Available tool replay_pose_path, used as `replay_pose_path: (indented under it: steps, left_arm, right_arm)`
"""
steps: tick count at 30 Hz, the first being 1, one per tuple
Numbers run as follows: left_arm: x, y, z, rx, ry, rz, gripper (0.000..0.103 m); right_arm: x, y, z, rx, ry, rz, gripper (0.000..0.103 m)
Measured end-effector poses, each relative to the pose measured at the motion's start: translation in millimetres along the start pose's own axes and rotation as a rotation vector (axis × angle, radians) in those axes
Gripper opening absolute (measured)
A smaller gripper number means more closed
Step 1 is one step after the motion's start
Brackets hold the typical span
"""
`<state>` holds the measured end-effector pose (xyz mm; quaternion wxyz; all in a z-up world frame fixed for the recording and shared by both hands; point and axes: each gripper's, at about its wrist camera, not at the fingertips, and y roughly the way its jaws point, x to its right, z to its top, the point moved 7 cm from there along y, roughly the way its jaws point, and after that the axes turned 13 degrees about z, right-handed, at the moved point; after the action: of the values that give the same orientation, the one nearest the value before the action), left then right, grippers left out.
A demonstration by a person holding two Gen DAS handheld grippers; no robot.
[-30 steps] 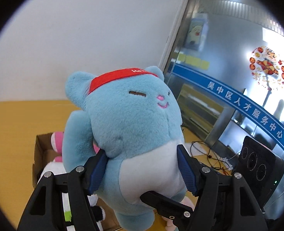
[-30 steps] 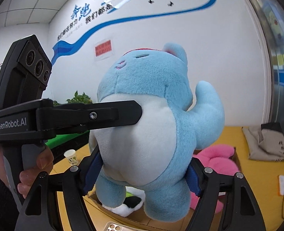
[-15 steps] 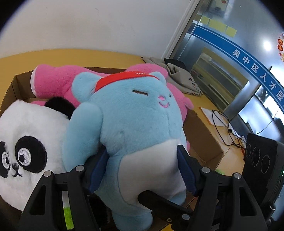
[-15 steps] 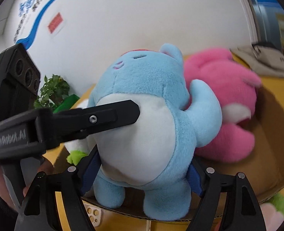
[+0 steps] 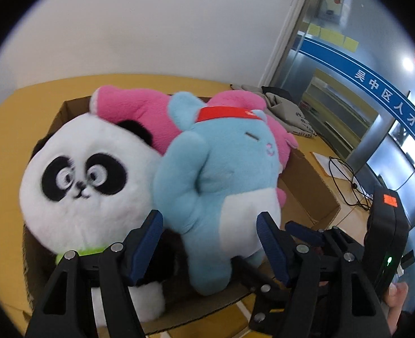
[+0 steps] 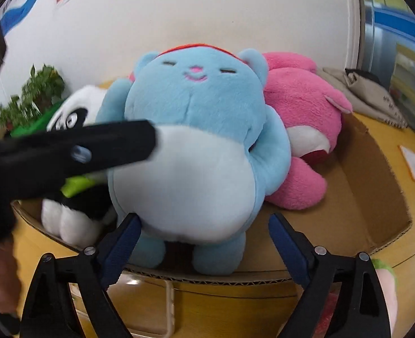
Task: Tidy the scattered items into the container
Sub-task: 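Lower the blue plush beside the panda and open both grippers, then move both grippers to the pink pig plush and close on it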
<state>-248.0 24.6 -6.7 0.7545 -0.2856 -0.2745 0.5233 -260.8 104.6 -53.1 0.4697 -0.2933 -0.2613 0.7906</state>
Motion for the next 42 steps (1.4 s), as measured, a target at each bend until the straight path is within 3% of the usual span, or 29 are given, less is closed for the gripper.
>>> replay_pose_path:
  steps: [4,8,13,16,19,23,28,42]
  left_arm:
    - [-19,-19,-23,0.005,-0.034,0.042,0.07]
    - [-22,-56,-36,0.073,-0.049,0.043,0.069]
    - [-12,-104,-49,0.136,-0.042,0.114,0.07]
    - [-5,-133,-55,0.186,-0.083,0.118,0.078]
    - [11,-151,-62,0.216,-0.079,0.146,0.078]
    - [26,-162,-74,0.237,-0.047,0.216,0.078]
    - [43,-165,-87,0.232,-0.067,0.173,0.078]
    - [71,-166,-100,0.225,-0.052,0.16,0.078]
  right_arm:
    - [0,1,-8,0.001,0.004,-0.022,0.093]
    - [9,2,-13,-0.005,0.006,-0.028,0.093]
    - [0,-10,-18,-0.014,0.008,-0.065,0.098]
    - [-5,-38,-12,0.051,-0.003,-0.079,0.101]
    - [-13,-74,-9,0.129,-0.031,-0.076,0.103]
    - [-12,-109,-22,0.171,-0.079,-0.133,0.103]
    - [-2,-140,-44,0.181,-0.111,-0.195,0.103]
    - [18,-176,-67,0.185,-0.078,-0.209,0.103]
